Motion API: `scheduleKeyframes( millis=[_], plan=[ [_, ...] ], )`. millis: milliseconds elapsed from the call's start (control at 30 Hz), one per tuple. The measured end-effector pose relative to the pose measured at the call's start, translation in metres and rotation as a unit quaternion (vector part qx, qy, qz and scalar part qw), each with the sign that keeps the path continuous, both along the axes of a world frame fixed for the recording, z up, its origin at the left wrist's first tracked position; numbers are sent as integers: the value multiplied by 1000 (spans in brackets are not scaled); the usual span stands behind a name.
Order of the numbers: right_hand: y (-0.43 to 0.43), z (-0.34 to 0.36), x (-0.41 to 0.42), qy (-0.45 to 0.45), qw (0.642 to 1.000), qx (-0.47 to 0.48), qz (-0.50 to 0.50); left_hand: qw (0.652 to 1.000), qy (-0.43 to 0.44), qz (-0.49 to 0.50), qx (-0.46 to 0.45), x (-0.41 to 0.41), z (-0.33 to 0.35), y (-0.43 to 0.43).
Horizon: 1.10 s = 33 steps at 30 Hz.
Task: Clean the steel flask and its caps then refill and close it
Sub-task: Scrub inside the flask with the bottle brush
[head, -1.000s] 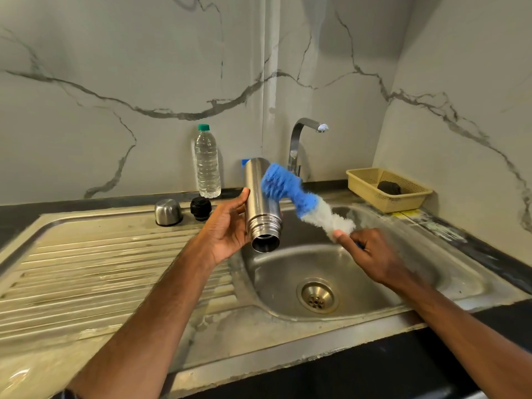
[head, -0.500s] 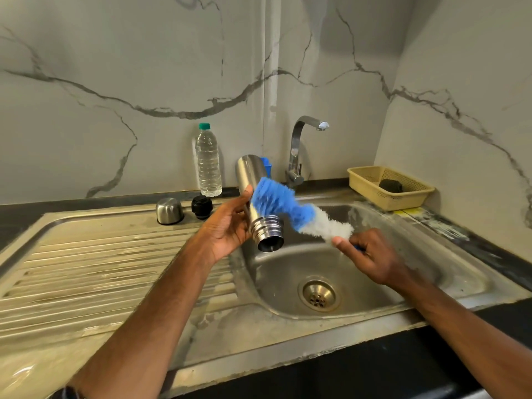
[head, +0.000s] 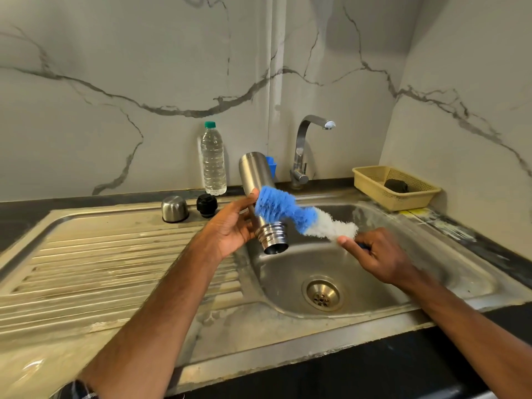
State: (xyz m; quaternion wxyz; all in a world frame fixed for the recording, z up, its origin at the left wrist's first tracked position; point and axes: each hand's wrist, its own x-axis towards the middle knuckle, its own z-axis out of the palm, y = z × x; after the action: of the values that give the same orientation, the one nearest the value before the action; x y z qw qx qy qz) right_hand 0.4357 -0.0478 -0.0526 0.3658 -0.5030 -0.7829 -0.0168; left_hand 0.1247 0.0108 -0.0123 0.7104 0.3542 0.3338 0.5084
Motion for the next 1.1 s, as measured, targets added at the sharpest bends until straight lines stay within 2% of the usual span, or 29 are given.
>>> scheduleKeyframes(
  millis=[100, 233, 367, 533, 833, 967, 1100],
  plan=[
    [0, 2, 3, 9, 999, -13, -30, 1000, 13, 8, -13, 0, -1, 1],
    [0, -1, 1, -14, 1000, -17, -9, 1000, 6, 29, -9, 1, -1, 2],
    [1, -1, 5, 32, 999, -11, -12, 999, -13, 43, -12, -2, 0, 7],
    [-1, 0, 6, 36, 999, 8, -1, 999, -11, 48, -3, -4, 3, 7],
    [-2, 1, 5, 47, 999, 6, 18, 996, -85, 39, -1, -6, 7, 4],
    [-4, 4, 4, 59, 998, 4, 0, 995, -88, 42, 11, -7, 8, 5],
    [-4, 2, 3, 37, 999, 11, 23, 995, -87, 42, 16, -8, 9, 4]
  ],
)
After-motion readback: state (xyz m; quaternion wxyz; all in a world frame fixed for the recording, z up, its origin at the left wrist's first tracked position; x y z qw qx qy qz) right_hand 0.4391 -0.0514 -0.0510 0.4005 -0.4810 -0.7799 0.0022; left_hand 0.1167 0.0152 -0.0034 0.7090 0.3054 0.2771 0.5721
